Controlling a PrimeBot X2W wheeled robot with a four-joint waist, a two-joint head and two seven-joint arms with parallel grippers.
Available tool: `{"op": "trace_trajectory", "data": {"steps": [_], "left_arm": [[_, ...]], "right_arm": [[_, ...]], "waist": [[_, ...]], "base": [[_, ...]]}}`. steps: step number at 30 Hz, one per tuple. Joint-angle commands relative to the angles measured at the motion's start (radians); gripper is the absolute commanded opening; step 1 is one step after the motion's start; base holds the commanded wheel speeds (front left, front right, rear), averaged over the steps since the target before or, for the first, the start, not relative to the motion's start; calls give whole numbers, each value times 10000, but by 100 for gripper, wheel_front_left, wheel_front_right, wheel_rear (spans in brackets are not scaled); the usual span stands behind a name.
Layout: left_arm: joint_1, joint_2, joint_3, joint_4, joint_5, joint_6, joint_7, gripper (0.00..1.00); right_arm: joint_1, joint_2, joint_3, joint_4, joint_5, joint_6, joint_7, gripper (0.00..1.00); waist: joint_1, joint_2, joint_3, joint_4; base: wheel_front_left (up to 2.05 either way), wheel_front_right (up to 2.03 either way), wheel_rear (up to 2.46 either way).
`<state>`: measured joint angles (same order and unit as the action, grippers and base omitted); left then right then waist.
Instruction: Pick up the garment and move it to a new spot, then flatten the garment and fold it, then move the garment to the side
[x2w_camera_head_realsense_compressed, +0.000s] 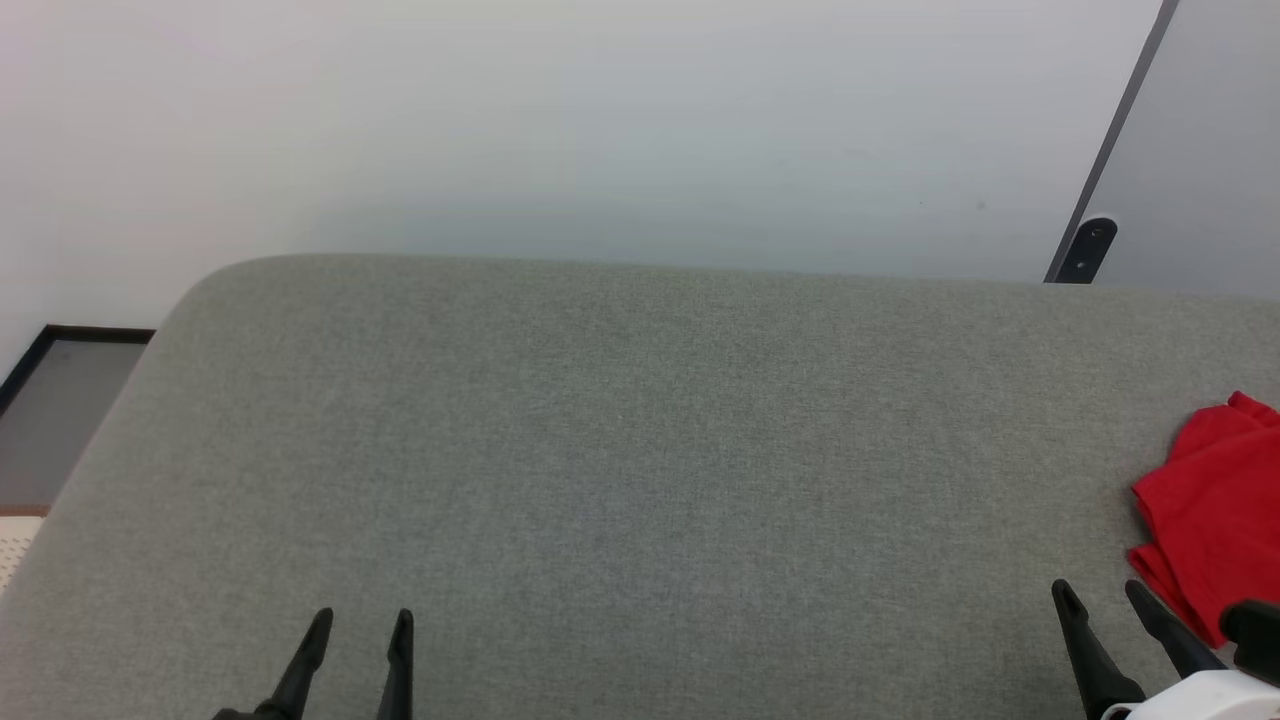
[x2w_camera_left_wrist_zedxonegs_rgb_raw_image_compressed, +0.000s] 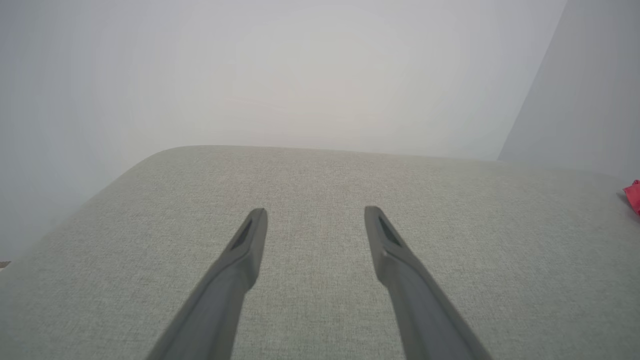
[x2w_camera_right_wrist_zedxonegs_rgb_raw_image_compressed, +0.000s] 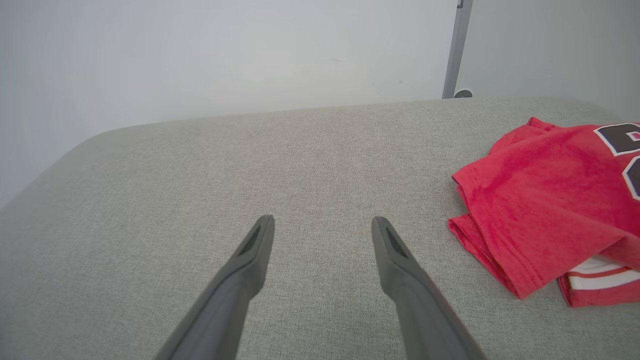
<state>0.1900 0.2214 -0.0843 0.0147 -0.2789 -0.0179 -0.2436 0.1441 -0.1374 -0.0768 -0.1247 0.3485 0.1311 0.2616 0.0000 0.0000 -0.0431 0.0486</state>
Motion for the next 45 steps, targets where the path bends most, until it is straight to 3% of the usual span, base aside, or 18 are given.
{"op": "trace_trajectory", "data": {"steps": [1, 12, 13, 18, 45], "left_arm": [[-35, 40, 2, -32, 34, 46, 15, 100], [-109, 40, -147, -113, 52, 91, 0, 100], [-33, 30, -144, -75, 0, 90, 43, 0], [59, -153, -203, 317, -205, 76, 109, 0], [-999, -592, 440, 1000, -4687, -335, 1191, 0]], "right_arm": [[93, 40, -28, -49, -87, -8, 6, 100], [-30, 30, 104, -137, -91, -8, 75, 100], [-5, 44, 106, -104, -52, 0, 48, 0], [69, 174, 147, 370, 119, 2, 64, 0], [-826, 402, -30, 1458, 4314, 0, -464, 0]], "waist": [[0, 0, 4, 5], [0, 0, 61, 3], [0, 0, 62, 2], [0, 0, 69, -4], [0, 0, 154, -109]], "base": [[0, 0, 0], [0, 0, 0], [0, 0, 0], [0, 0, 0], [0, 0, 0]]}}
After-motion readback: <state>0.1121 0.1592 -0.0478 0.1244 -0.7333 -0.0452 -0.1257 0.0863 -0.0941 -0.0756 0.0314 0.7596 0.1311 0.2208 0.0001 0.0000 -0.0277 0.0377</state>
